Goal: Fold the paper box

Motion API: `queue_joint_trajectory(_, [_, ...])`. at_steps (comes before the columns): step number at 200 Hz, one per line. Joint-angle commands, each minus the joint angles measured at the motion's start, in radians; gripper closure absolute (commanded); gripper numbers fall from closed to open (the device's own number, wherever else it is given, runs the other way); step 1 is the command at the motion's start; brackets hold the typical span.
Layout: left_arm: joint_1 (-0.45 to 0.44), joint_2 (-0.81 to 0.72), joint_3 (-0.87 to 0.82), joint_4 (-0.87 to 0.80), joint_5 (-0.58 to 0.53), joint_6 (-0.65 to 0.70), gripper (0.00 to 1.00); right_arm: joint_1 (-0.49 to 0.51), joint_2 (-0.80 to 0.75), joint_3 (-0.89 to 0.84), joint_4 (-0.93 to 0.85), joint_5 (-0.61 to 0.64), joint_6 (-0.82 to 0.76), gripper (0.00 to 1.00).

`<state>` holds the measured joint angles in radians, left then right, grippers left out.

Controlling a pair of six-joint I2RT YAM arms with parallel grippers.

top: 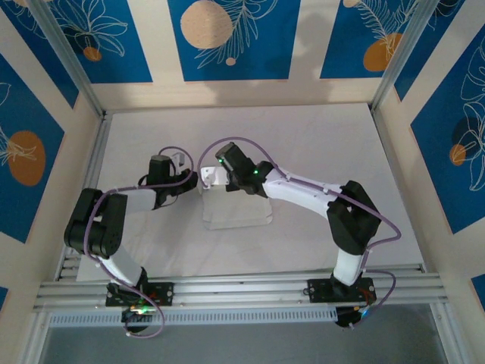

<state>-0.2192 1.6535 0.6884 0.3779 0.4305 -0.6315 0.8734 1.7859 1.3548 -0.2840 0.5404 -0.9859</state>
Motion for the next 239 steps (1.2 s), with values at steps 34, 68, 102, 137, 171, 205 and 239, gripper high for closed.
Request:
queue_joint_trajectory(34, [-0.009,-0.027,-0.010,0.060,0.032,-0.028,0.88,0.026,-0.009,-0.050,0.038,-0.001,0.019,1.00])
queue_joint_trajectory(68, [-0.009,-0.033,-0.012,0.050,0.017,-0.022,0.87,0.030,-0.015,-0.117,0.140,0.037,-0.042,1.00])
queue_joint_trajectory(102, [-0.009,-0.017,-0.010,0.067,0.027,-0.027,0.86,0.044,-0.015,-0.258,0.417,0.083,-0.204,1.00])
queue_joint_trajectory(137, [-0.008,-0.006,-0.009,0.085,0.046,-0.029,0.86,0.045,-0.009,-0.328,0.618,0.083,-0.304,1.00])
queue_joint_trajectory(171, [-0.002,-0.010,0.008,0.076,0.075,0.000,0.84,0.040,-0.028,-0.310,0.579,0.045,-0.322,1.00])
queue_joint_trajectory(205, [0.007,-0.024,0.029,0.094,0.146,0.039,0.78,0.027,-0.026,-0.270,0.534,0.036,-0.323,1.00])
queue_joint_trajectory(239, [0.007,-0.056,0.031,0.068,0.164,0.115,0.74,-0.002,-0.013,-0.217,0.451,0.008,-0.271,1.00])
